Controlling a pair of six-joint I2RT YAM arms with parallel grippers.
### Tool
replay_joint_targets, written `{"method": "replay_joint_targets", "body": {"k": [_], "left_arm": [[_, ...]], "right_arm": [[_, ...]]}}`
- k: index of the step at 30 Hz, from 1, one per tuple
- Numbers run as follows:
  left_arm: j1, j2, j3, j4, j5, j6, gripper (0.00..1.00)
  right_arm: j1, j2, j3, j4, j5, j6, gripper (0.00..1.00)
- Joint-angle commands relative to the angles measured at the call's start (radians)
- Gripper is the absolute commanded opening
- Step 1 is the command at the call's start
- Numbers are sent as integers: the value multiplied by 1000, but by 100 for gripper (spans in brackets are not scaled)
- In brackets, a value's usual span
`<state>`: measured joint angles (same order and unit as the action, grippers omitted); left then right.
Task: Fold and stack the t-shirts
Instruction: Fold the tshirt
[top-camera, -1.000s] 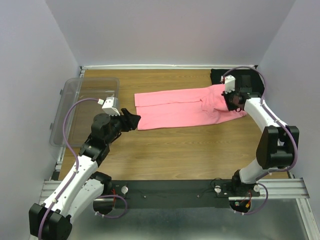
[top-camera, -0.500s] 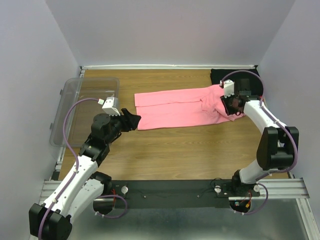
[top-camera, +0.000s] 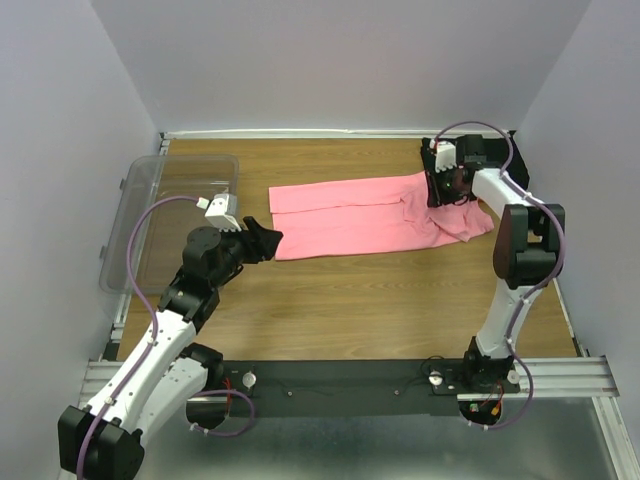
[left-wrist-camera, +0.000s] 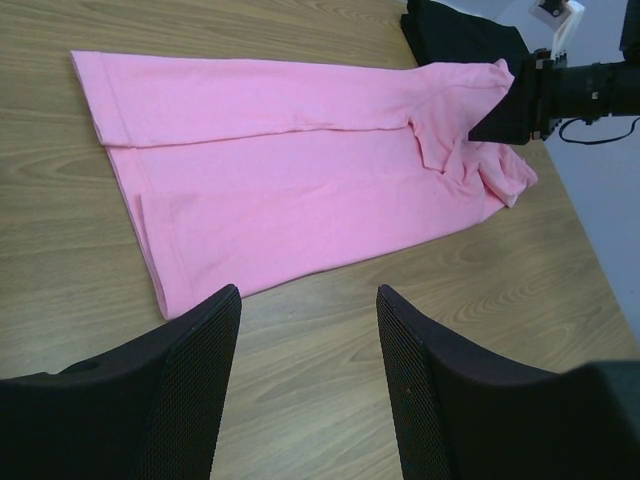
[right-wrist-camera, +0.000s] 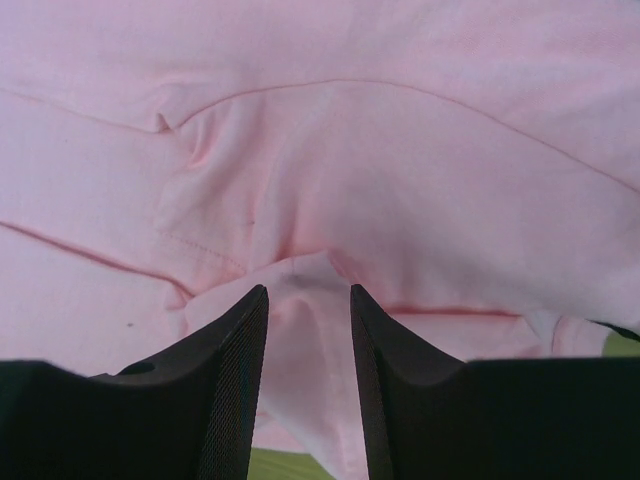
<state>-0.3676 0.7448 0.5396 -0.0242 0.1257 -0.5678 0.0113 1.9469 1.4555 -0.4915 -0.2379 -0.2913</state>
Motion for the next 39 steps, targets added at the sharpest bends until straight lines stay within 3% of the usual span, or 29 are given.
{"method": "replay_joint_targets", "body": {"k": [1,9,16,23,26,34,35,38,39], "left_arm": [[6,8,-10,20,25,17,65],[4,24,-12,20,31,19,65],[4,19,-15,20,34,17,65],[4,21,-16,20,35,17,65],[4,21,-15,20,35,17,65],[4,21,-15,20,37,17,65],[4,19,-13,20,37,17,65],[4,19,-15,20,37,16,65],[4,19,-13,20,37,17,65]], "right_arm": [[-5,52,65,-15,-8,31,46],[-5,93,65,-24,-29,26,42],[-5,107,78,-44,-41,27,33],[-5,98,95,-62,-58,18,7],[-5,90,109,-65,-61,14,1],[-5,55,134,-71,-69,11,1],[-5,55,134,-73,-63,14,6],[-5,73,138,-82,-17,8,34],[-4,84,137,-84,1,4,35]]}}
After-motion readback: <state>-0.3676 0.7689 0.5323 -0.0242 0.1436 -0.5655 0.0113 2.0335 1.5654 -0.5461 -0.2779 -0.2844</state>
